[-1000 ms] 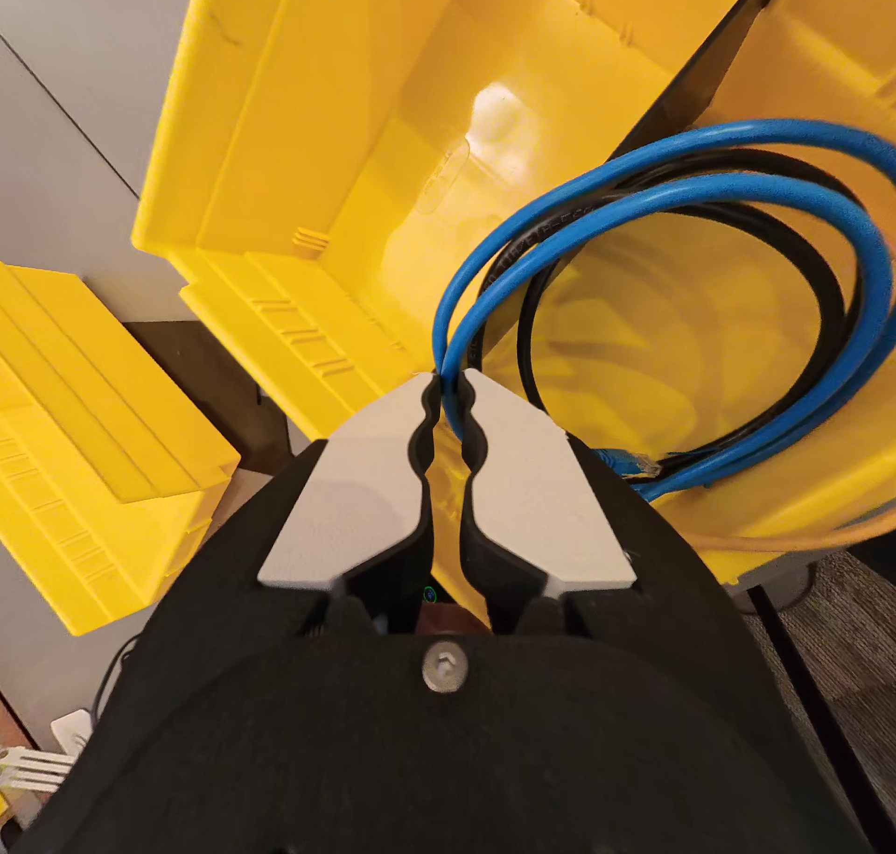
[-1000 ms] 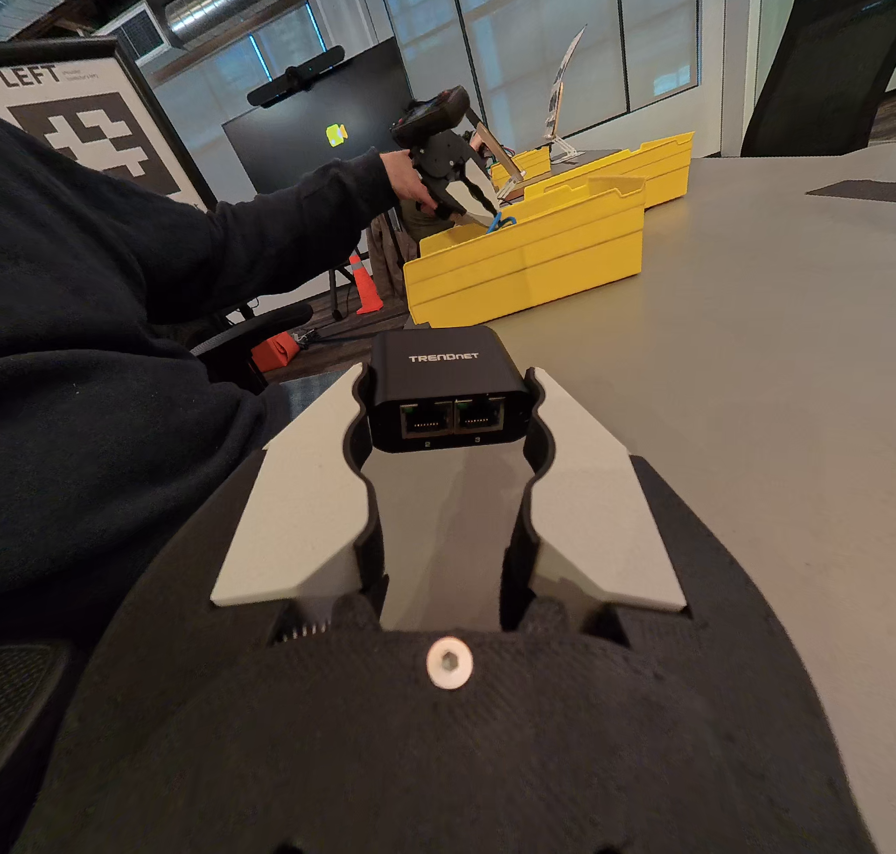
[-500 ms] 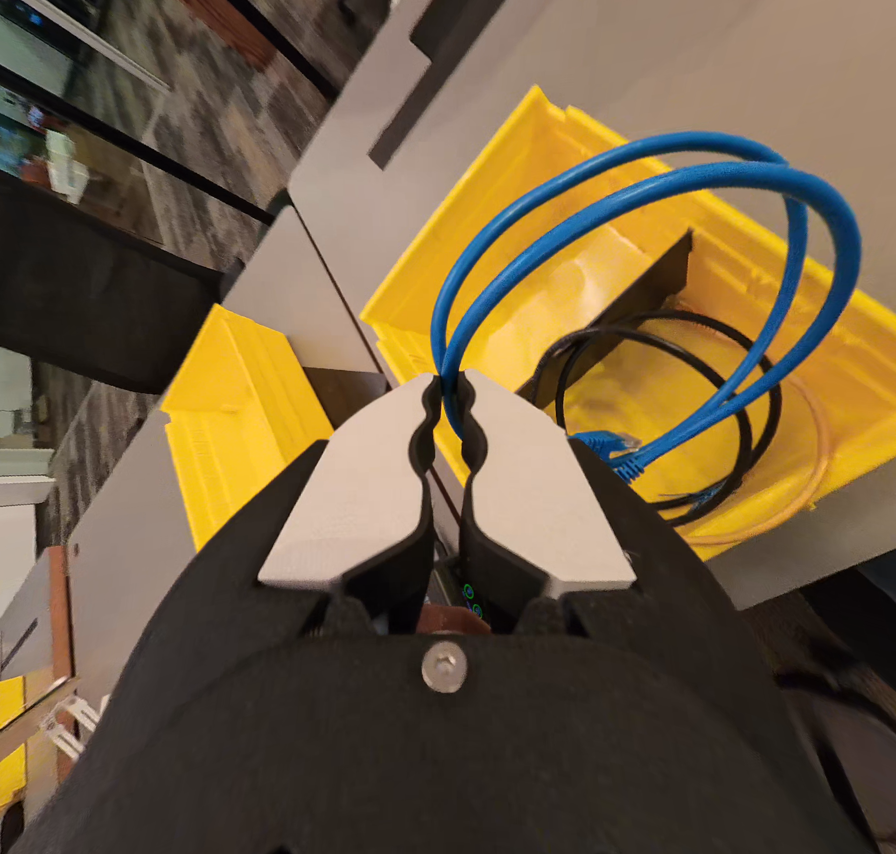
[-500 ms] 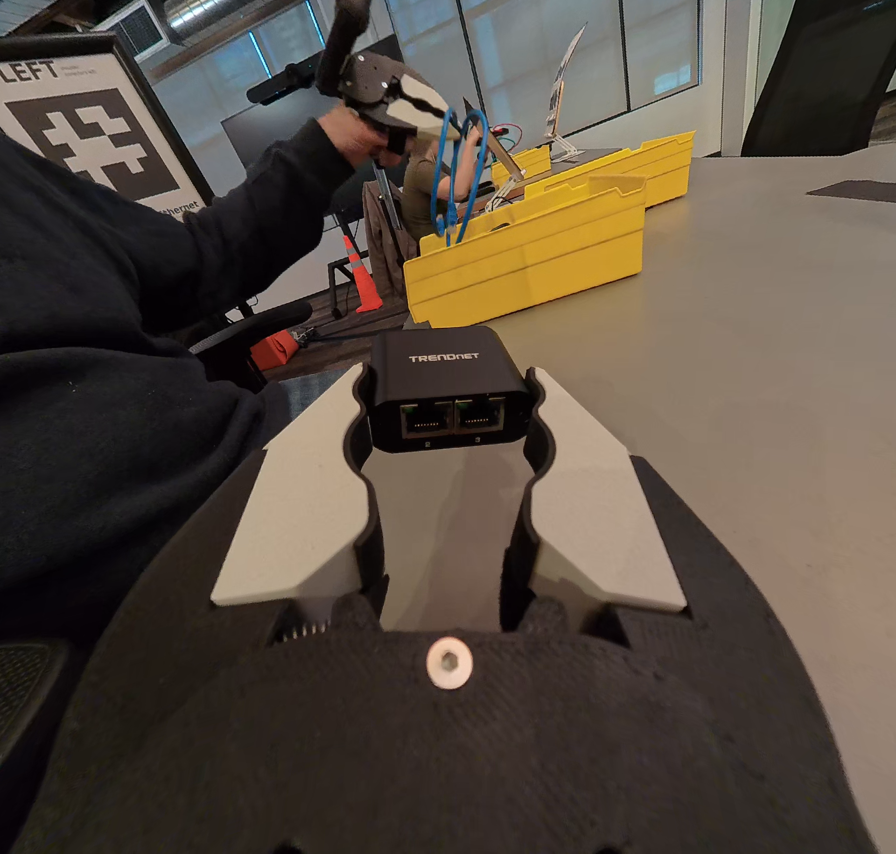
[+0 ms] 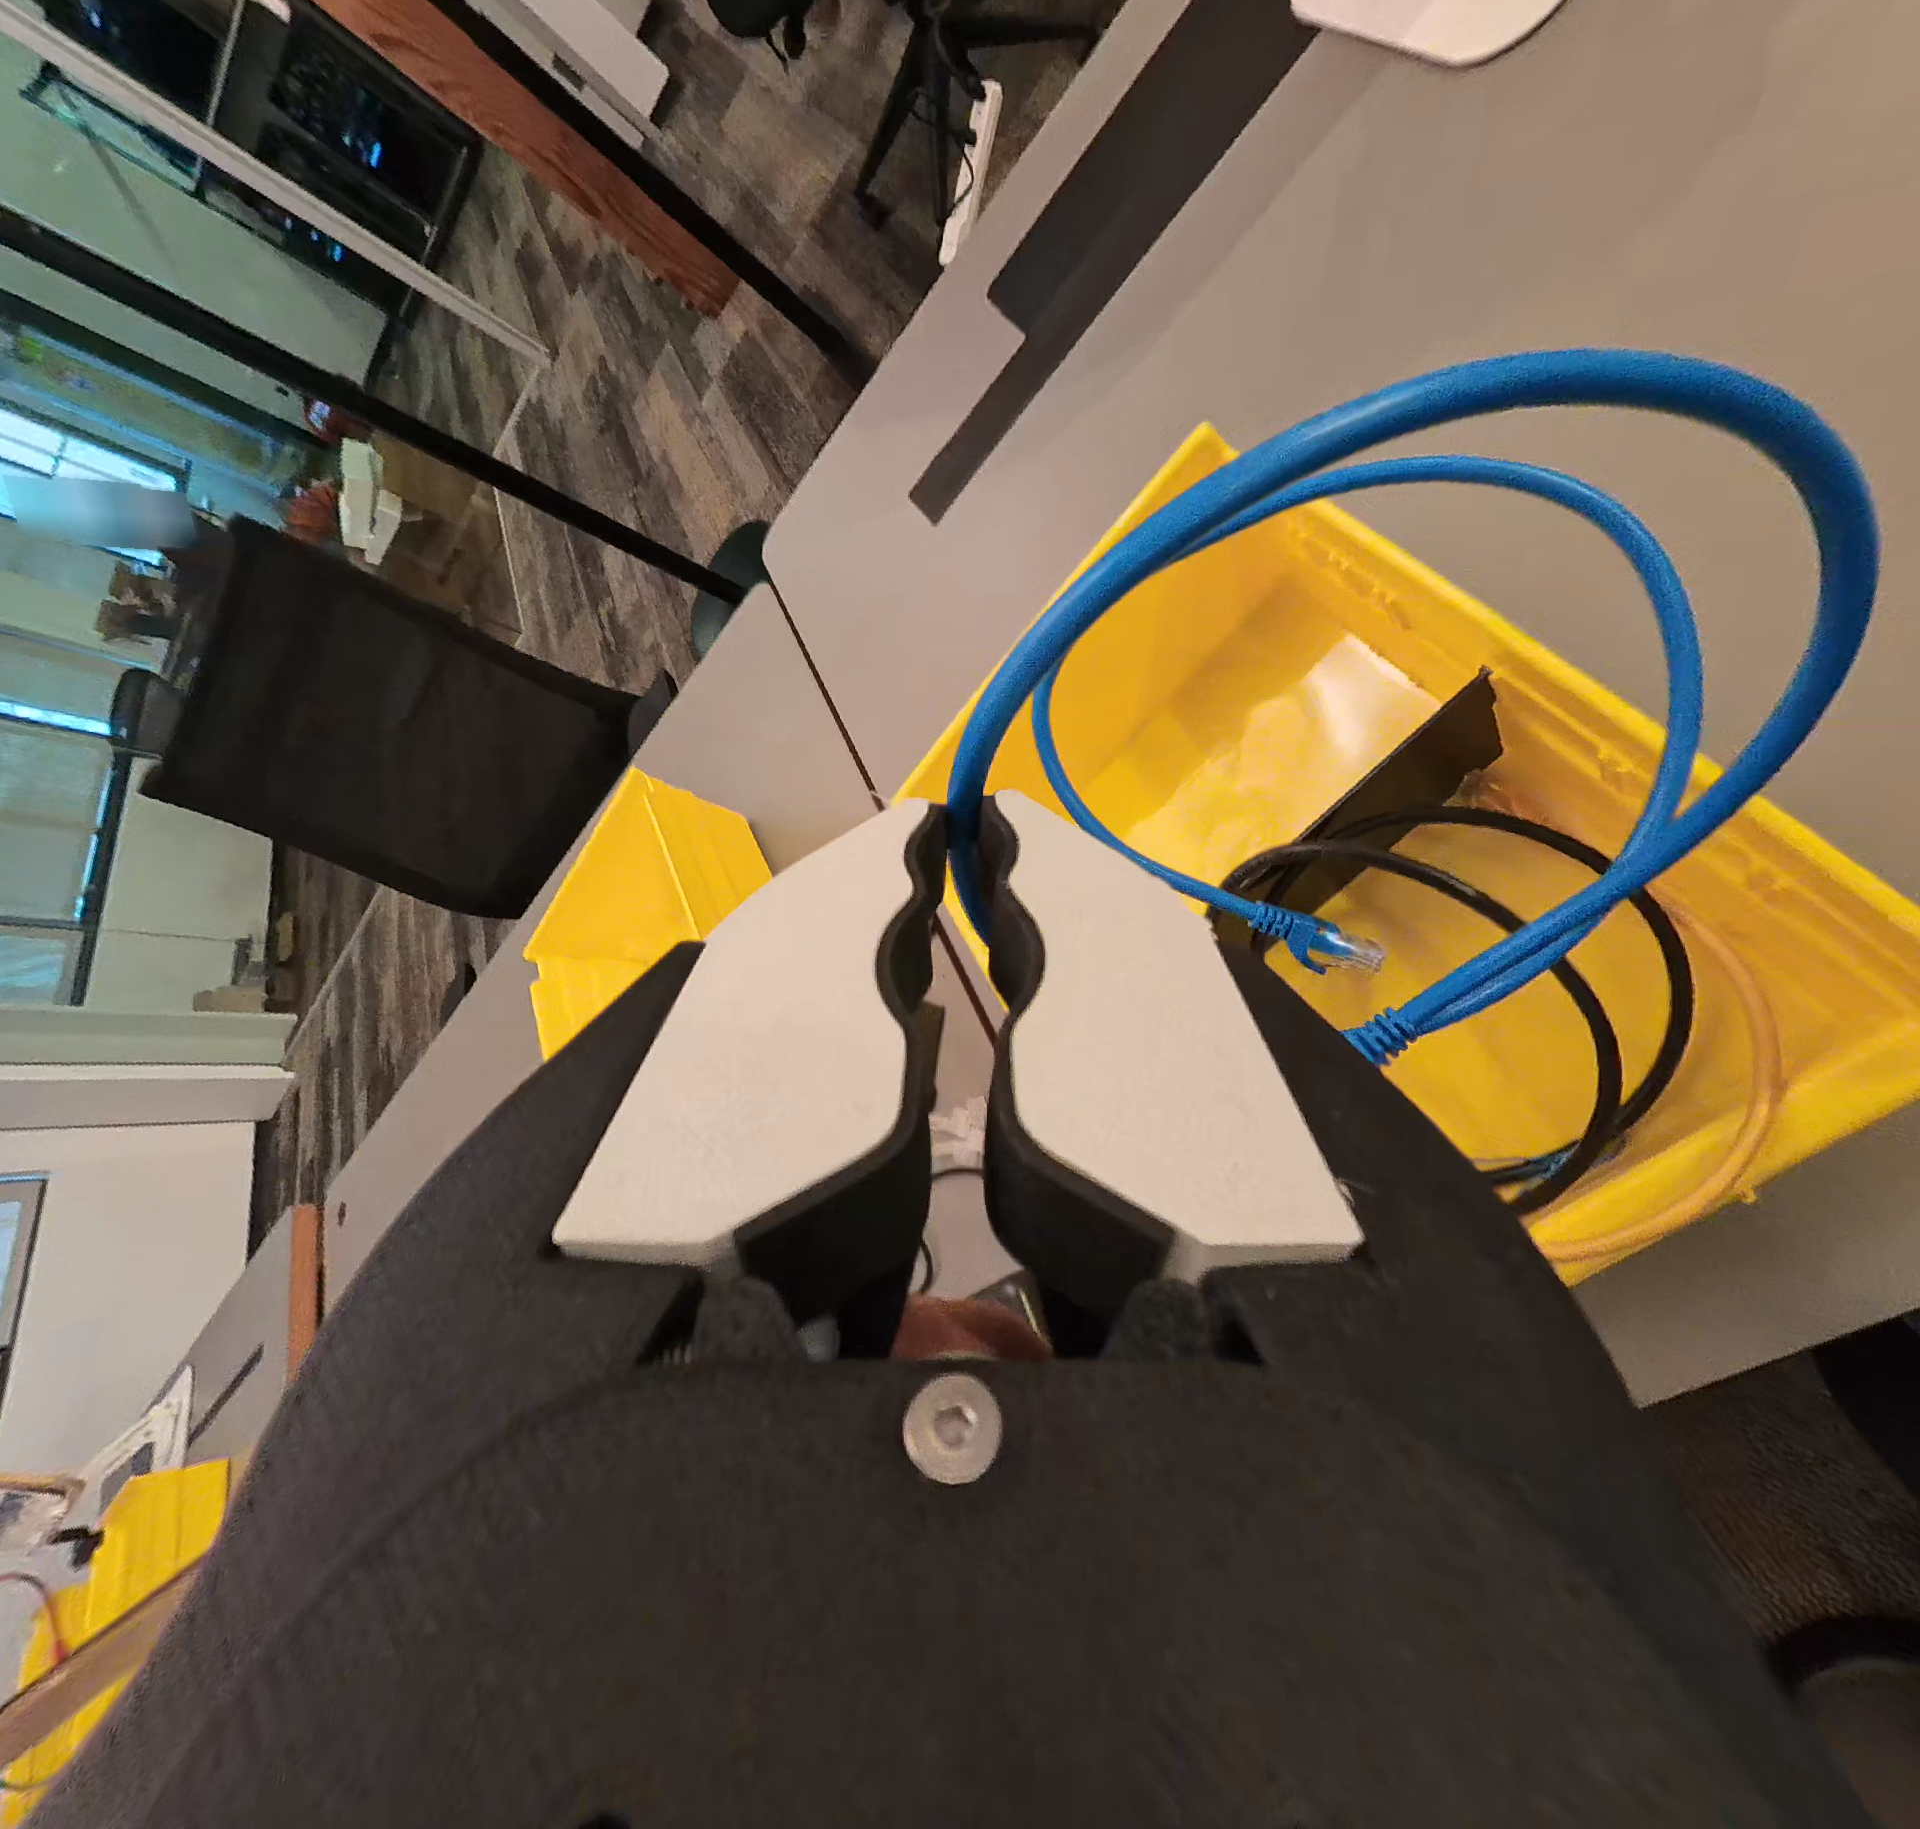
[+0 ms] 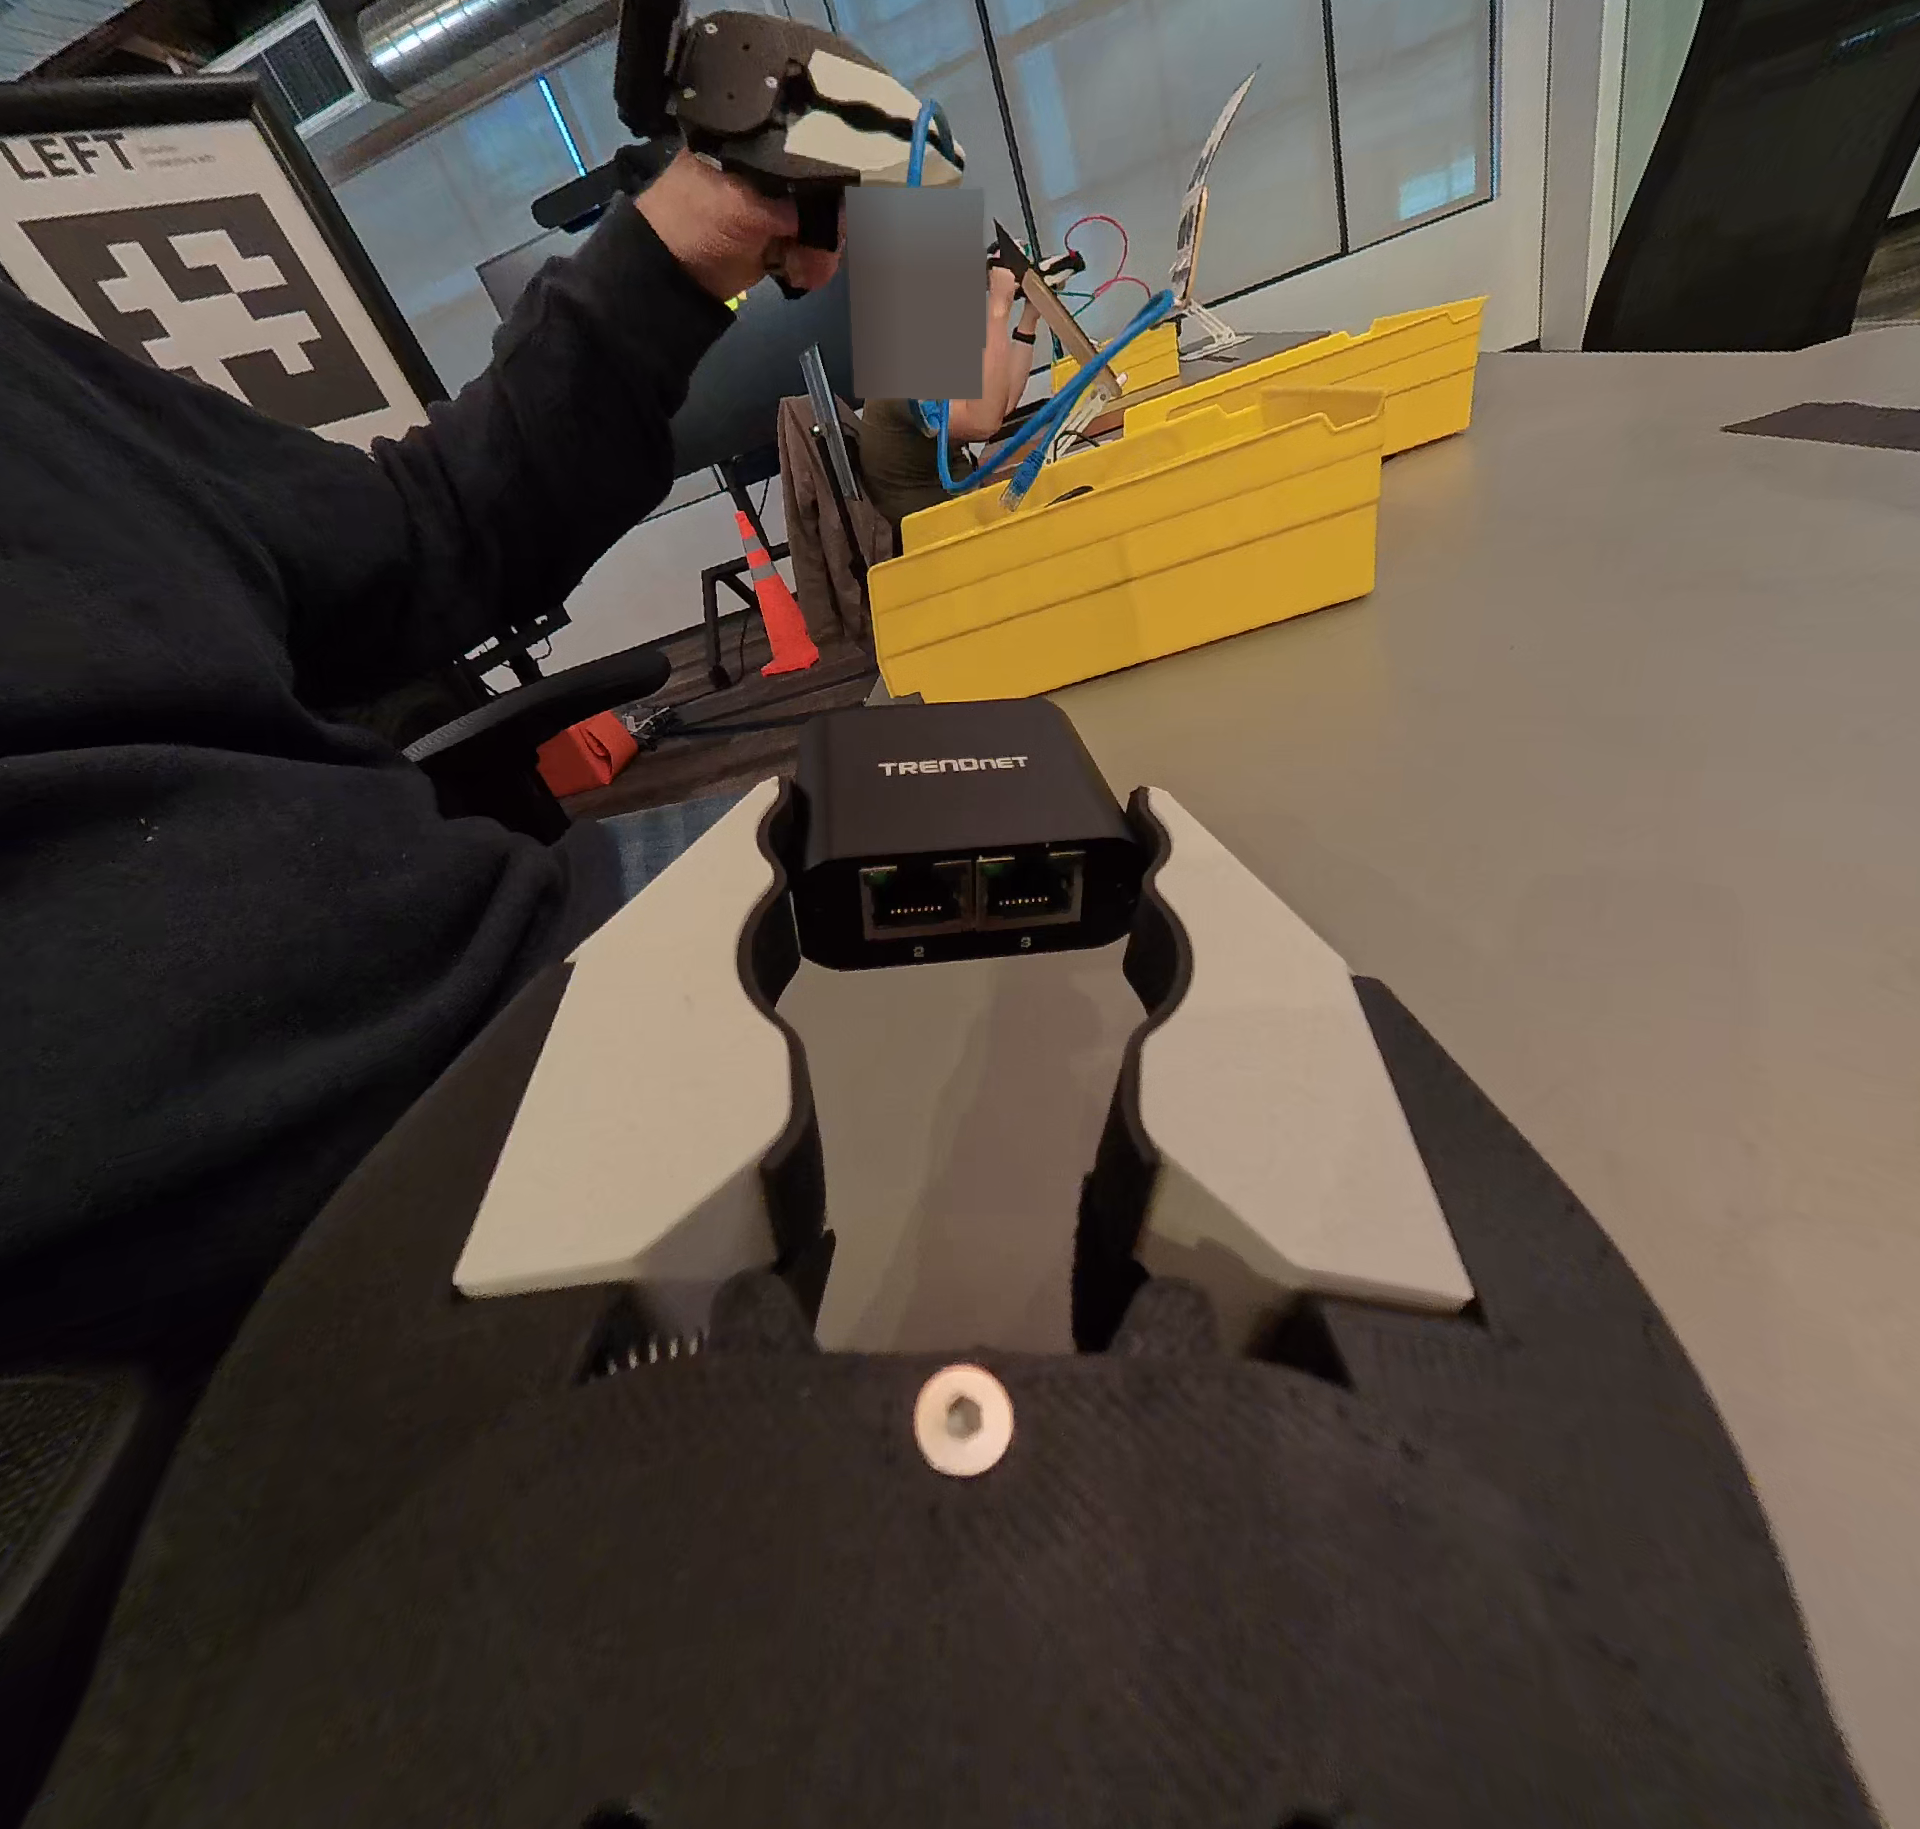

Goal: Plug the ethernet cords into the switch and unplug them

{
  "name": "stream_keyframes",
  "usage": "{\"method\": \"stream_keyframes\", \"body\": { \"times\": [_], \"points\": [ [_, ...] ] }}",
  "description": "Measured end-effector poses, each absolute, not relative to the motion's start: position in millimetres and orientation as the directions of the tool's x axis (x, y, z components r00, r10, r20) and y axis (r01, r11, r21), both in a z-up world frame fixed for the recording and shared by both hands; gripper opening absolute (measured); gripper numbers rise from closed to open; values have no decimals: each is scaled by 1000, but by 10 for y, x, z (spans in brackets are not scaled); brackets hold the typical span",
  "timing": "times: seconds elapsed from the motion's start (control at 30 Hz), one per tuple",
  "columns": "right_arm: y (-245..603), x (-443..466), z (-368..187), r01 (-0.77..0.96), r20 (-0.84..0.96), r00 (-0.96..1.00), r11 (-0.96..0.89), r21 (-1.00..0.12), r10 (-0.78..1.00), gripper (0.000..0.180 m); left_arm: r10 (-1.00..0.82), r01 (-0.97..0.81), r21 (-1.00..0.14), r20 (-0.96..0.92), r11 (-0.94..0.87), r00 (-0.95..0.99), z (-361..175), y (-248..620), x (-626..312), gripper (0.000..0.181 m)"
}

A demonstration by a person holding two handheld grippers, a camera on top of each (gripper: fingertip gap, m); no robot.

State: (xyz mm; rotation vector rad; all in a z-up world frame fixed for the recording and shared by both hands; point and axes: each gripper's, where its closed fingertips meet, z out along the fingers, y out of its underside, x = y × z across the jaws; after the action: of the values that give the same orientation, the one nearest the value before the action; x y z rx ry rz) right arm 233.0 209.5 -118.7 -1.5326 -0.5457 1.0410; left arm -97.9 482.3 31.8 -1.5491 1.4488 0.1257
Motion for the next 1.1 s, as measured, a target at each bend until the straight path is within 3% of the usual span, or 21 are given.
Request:
{"method": "stream_keyframes", "body": {
  "times": [0.23, 0.37, 0.57, 0.73, 0.93, 1.0, 1.1],
  "points": [
    [2101, 2348, -1181, -207, -315, 503, -242, -948, 805, 60, -665, -778, -529, -719, 339, 199, 744, 4578, -534, 6],
    [2103, 2380, -1169, -216, -315, 509, -235, -948, 801, 59, -669, -723, -464, -743, 512, 3, 745, 4200, 33, 6],
    [2111, 2455, -1157, -229, -314, 526, -224, -947, 791, 59, -518, -639, -157, -741, 753, -428, -62, 3705, 1010, 6],
    [2111, 2580, -1117, -265, -321, 543, -204, -942, 776, 59, -381, -538, 17, -687, 843, -618, -799, 3563, 1540, 5],
    [2112, 2606, -1118, -263, -319, 546, -203, -943, 775, 59, -316, -439, 45, -630, 897, -710, -1360, 3339, 1870, 6],
    [2109, 2616, -1110, -266, -318, 548, -199, -943, 774, 59, -404, -526, 33, -598, 850, -692, -1494, 3415, 1837, 6],
    [2103, 2644, -1094, -275, -317, 554, -191, -942, 770, 59, -567, -713, -31, -632, 700, -528, -1487, 3652, 1718, 24]
  ]
}}
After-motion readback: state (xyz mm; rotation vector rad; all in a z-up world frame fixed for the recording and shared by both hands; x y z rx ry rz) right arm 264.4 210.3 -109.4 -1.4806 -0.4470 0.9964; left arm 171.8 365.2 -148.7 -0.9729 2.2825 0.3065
